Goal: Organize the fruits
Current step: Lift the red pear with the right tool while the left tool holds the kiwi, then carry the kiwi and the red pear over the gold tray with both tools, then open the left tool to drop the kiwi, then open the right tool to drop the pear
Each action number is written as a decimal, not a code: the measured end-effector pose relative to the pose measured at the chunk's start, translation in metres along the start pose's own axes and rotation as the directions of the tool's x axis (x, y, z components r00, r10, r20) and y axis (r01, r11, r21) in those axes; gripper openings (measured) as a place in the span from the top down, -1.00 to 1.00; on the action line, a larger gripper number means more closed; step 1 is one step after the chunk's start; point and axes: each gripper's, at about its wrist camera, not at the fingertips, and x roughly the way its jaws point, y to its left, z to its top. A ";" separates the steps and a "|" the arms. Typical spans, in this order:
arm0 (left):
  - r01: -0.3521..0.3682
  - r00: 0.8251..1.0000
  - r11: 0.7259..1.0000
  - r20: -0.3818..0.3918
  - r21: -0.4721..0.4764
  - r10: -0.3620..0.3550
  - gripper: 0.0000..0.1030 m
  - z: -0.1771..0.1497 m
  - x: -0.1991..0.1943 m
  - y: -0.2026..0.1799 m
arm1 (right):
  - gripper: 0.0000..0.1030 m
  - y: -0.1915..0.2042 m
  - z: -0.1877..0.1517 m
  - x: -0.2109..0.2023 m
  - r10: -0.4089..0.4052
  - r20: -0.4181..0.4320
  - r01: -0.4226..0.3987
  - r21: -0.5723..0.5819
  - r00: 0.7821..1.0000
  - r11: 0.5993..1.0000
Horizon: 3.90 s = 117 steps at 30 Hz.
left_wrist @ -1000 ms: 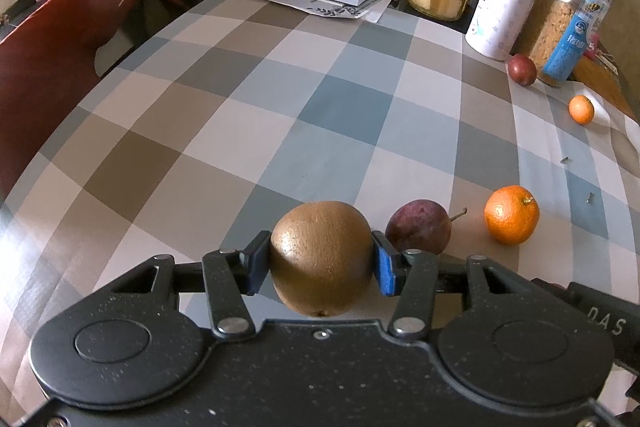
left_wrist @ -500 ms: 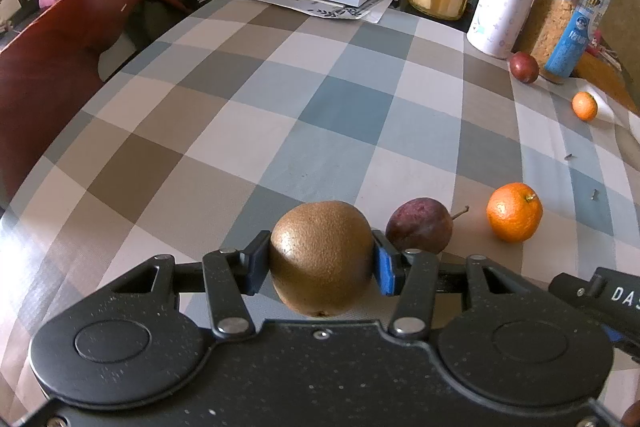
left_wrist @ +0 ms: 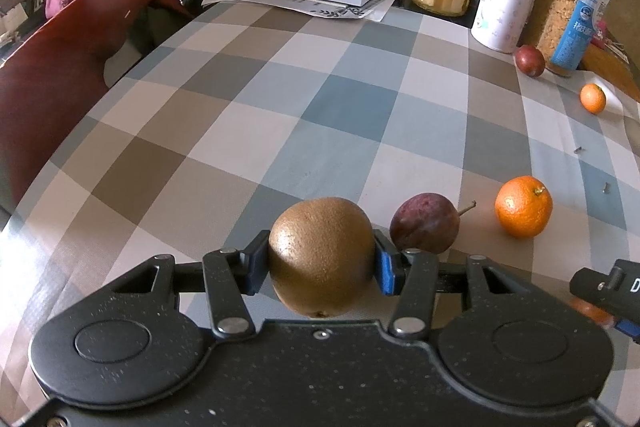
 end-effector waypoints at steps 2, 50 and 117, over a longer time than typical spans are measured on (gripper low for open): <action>-0.001 1.000 1.000 0.000 0.000 0.001 -0.11 0.000 0.000 0.000 | 0.26 -0.002 0.001 -0.001 -0.005 0.002 0.005 0.006 1.000 1.000; 0.338 0.941 0.930 -0.016 0.146 -0.339 -0.10 -0.058 -0.149 0.047 | 0.26 -0.123 -0.140 -0.178 0.136 0.161 -0.151 0.079 0.977 0.985; 0.239 0.971 0.917 -0.099 0.320 -0.219 -0.11 -0.178 -0.168 0.047 | 0.26 -0.111 -0.183 -0.178 0.151 0.049 -0.146 -0.095 0.987 0.985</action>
